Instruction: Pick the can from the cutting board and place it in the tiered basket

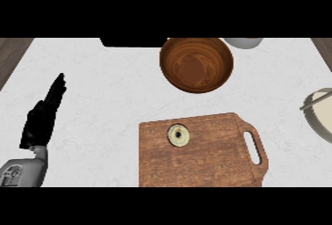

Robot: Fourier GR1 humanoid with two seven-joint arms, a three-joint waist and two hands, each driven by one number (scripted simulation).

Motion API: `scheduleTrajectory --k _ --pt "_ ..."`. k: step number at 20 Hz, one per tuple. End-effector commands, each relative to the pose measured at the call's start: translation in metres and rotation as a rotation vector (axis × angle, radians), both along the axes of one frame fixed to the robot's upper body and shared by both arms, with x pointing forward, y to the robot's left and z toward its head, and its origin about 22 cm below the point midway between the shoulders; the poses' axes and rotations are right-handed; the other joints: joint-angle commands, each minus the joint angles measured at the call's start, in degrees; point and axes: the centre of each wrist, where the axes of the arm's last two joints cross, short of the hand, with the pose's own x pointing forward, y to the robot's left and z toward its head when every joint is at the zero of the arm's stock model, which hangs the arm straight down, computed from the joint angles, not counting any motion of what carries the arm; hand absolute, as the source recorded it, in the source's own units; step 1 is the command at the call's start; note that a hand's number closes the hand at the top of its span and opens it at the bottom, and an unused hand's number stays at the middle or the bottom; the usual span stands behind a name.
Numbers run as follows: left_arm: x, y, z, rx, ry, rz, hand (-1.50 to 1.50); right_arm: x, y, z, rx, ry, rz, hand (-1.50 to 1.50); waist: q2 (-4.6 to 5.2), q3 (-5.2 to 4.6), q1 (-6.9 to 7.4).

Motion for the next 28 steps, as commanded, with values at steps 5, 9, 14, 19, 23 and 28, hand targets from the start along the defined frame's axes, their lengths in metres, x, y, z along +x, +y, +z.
scheduleTrajectory --k 5,9,14,19,23,28 --pt "-0.001 -0.001 -0.006 0.005 -0.014 0.005 0.0 0.025 -0.022 -0.033 0.107 0.09 0.053 1.5 -0.02 -0.01 0.12" --pt "-0.004 -0.002 -0.003 0.004 0.004 -0.01 0.0 0.023 -0.042 -0.062 0.391 0.207 -0.013 1.5 -0.04 0.02 0.3" --pt "0.003 -0.007 0.004 -0.006 -0.007 -0.013 0.0 0.02 -0.056 -0.083 0.384 0.201 -0.005 -1.5 0.03 0.03 0.2" --pt "-0.006 -0.012 -0.016 -0.005 -0.009 0.005 0.0 0.012 -0.07 -0.065 0.522 0.034 0.01 -1.5 -0.09 0.0 -0.06" --pt "0.002 0.0 0.004 0.004 0.005 0.018 0.0 0.005 -0.068 -0.044 0.568 -0.095 0.055 -1.5 -0.25 -0.02 -0.53" --pt "-0.005 0.0 -0.003 0.0 0.004 0.013 0.0 -0.027 -0.109 -0.018 0.592 -0.178 -0.069 -1.5 -0.22 0.0 -0.45"
